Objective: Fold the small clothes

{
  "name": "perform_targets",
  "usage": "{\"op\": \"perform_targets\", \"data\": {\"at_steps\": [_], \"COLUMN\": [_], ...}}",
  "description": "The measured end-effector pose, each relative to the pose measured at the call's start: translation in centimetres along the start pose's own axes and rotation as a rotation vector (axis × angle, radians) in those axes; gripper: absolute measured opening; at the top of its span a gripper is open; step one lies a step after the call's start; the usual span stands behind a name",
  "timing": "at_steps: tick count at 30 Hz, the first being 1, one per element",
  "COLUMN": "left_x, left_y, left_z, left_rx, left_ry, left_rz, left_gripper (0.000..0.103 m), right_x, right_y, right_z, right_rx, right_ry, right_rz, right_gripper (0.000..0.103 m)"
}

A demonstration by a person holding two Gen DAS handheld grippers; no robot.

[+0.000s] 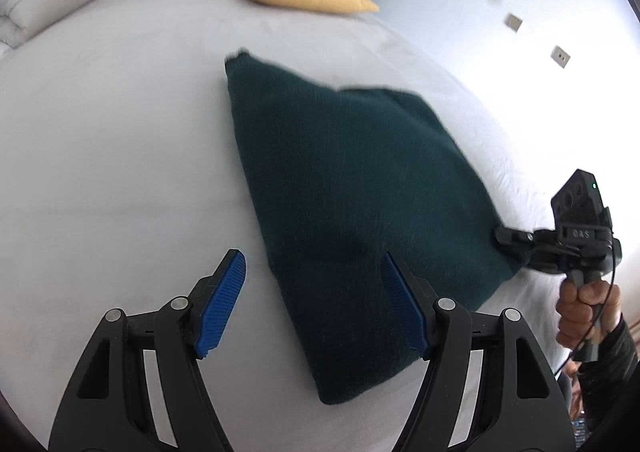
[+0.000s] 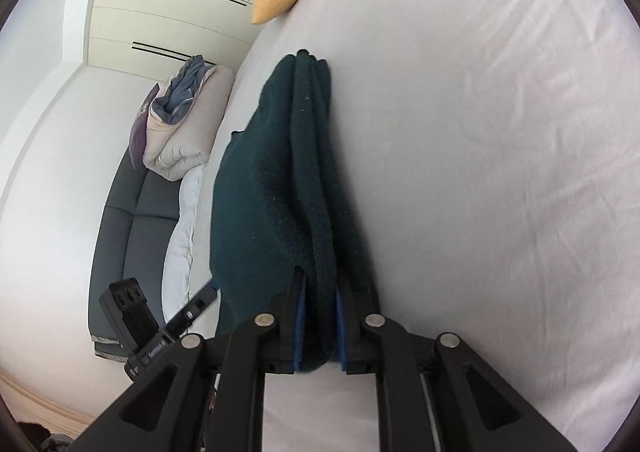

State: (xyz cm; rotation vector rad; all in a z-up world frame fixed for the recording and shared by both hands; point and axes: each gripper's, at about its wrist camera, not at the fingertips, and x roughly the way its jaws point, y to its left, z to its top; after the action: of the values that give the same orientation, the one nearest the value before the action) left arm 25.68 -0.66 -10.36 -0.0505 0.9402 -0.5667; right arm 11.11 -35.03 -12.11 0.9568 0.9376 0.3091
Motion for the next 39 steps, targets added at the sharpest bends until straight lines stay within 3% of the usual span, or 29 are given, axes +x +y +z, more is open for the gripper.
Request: {"op": "perform_targets", "data": {"at_steps": [2,5,9,11,13,16,18,20,23,25,28,36,39], "left_x": [-0.4,-0.6,0.9,2.7,5.5,7.1,7.5,8.1,7.7,6.7,5.1,5.7,5.9], "left_y": [-0.1,-0.7,-1.9,-2.3,-2.7,-3.3,-3.5,-3.7,-3.6,-3.3,-2.5,-2.8,-2.8], "left_z": [1.1,3.1,5.9,6.8,6.9,6.2,6.1,6.2,6.1,5.8,5.6,4.6,4.5], "left_rx": [0.022,0.067,0.115,0.121,0.136,0.156,0.153,0.16,0.153,0.124,0.061,0.074,0.081], "left_ry": [-0.033,-0.071,-0.088,-0.057,0.037,0.034,0.033,0.042,0.037,0.018,-0.021,0.005,0.01], "left_rz": [0.01,0.038,0.063,0.058,0.081,0.113,0.118,0.124,0.116,0.103,0.08,0.083,0.083], "left_gripper": [0.069,0.069,0.068,0.057,0.056,0.056,0.056,0.058,0.06,0.06,0.06,0.06,0.06], "right_x": [-1.1,-3.8,-4.4,-2.9,-1.2,2.0,3.8,4.8,3.6,2.5,0.8,2.6,3.0], "right_y": [0.1,2.0,5.5,7.5,8.3,7.9,7.2,6.3,5.0,5.4,6.6,5.5,4.5], "right_z": [0.2,0.6,1.3,2.3,3.3,4.6,5.0,5.1,5.2,5.0,5.1,6.6,7.7], "right_rx": [0.02,-0.045,-0.114,-0.161,-0.195,-0.196,-0.208,-0.191,-0.156,-0.163,-0.178,-0.103,-0.031], "right_ry": [-0.016,-0.116,-0.153,-0.132,-0.112,-0.065,-0.047,-0.034,-0.053,-0.069,-0.109,0.013,0.013], "right_rz": [-0.03,-0.189,-0.083,-0.019,-0.015,-0.046,-0.12,-0.124,-0.071,-0.065,-0.078,-0.092,-0.042], "right_gripper": [0.025,0.032,0.032,0.032,0.032,0.032,0.025,0.007,0.004,0.013,0.048,0.049,0.049]}}
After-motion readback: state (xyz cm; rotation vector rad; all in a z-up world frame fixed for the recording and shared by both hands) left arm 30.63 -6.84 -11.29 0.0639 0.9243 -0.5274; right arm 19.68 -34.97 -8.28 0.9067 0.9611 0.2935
